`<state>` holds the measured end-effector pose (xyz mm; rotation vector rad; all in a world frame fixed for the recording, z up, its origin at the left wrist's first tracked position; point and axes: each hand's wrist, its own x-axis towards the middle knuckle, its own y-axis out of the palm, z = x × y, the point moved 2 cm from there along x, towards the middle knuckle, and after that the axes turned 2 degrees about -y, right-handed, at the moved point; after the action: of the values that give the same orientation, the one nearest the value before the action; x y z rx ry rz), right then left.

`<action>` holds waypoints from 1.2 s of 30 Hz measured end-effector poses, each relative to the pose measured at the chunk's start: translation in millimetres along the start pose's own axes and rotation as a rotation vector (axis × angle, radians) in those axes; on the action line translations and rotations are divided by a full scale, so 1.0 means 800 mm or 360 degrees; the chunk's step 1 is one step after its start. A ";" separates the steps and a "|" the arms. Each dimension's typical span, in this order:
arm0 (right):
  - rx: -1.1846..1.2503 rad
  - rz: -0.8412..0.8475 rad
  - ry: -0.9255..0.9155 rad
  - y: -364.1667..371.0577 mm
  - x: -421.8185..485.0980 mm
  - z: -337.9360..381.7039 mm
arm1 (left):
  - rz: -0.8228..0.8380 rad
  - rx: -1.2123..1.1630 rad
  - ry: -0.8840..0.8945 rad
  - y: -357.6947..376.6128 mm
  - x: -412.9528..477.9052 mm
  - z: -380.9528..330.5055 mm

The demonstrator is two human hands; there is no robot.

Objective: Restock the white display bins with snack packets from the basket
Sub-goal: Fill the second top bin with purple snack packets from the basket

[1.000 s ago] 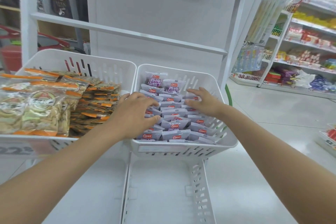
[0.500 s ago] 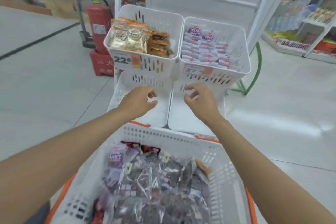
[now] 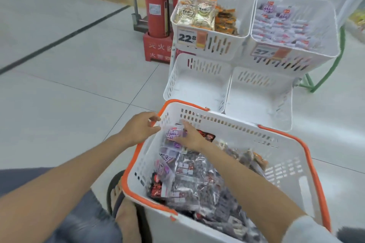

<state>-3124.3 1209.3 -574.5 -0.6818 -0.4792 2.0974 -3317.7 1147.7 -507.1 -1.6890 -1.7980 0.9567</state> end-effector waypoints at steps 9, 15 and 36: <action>0.0550 -0.0416 -0.0287 -0.027 -0.015 0.075 | -0.0110 -0.0832 -0.0238 0.003 0.017 -0.014; 0.1138 -0.0428 -0.0143 -0.027 -0.035 0.083 | 0.0311 -0.1060 -0.0348 -0.012 0.025 -0.003; 0.0932 -0.0618 -0.0041 -0.081 -0.041 0.078 | -0.0031 -0.1488 -0.0435 -0.022 0.021 -0.032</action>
<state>-3107.3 1213.5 -480.6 -0.1973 0.0074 1.7479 -3311.4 1168.9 -479.6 -2.0974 -2.6969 0.3214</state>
